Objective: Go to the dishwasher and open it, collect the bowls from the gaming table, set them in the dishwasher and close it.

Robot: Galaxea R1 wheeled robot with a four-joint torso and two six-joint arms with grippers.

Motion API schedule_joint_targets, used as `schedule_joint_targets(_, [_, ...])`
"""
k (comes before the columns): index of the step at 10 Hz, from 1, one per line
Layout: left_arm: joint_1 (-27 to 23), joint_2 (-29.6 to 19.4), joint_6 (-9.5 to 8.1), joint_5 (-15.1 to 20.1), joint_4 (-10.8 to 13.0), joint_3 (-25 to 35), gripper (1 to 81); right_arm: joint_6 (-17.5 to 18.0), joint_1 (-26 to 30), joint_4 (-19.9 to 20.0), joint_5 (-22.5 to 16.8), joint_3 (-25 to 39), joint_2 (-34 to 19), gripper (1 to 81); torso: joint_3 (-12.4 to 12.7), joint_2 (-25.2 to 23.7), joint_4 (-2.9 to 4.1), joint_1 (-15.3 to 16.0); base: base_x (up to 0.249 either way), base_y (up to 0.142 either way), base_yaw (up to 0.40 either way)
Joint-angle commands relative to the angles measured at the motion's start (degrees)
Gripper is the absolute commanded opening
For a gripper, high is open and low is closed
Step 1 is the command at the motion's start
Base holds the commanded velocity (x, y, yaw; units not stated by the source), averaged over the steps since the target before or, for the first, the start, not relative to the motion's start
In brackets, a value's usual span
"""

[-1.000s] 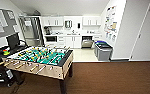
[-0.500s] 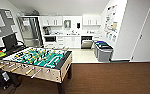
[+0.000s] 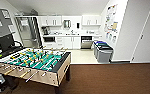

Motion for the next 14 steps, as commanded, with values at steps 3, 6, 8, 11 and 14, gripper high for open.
schedule_joint_targets(3, [-2.0,-0.9,0.38,1.8,0.6,-0.1,1.0,-0.1,2.0,-1.0,-2.0,0.2,-1.6,1.0,0.0,0.0,0.0,0.0,0.136,-0.077,0.0])
schedule_joint_targets(6, [-2.0,-0.5,0.56,1.8,0.6,0.0,1.0,-0.1,2.2,-1.0,-2.0,0.5,-1.6,1.0,0.0,0.0,0.0,0.0,0.139,-0.077,0.0])
schedule_joint_targets(8, [-2.0,-0.2,0.74,1.9,0.6,-0.1,1.0,-0.1,2.2,-0.9,-2.0,0.4,-1.7,1.0,0.0,0.0,0.0,0.0,0.139,-0.077,0.0])
schedule_joint_targets(11, [-2.0,-0.2,0.74,1.9,0.6,-0.1,1.0,-0.1,2.2,-0.9,-2.0,0.6,-1.3,1.0,0.0,0.0,0.0,0.0,0.14,-0.077,0.0])
schedule_joint_targets(14, [-2.1,-0.1,0.82,1.8,0.6,-0.1,1.0,0.0,2.2,-0.9,-2.0,0.4,-1.2,1.0,0.0,0.0,0.0,0.0,0.139,-0.077,0.0])
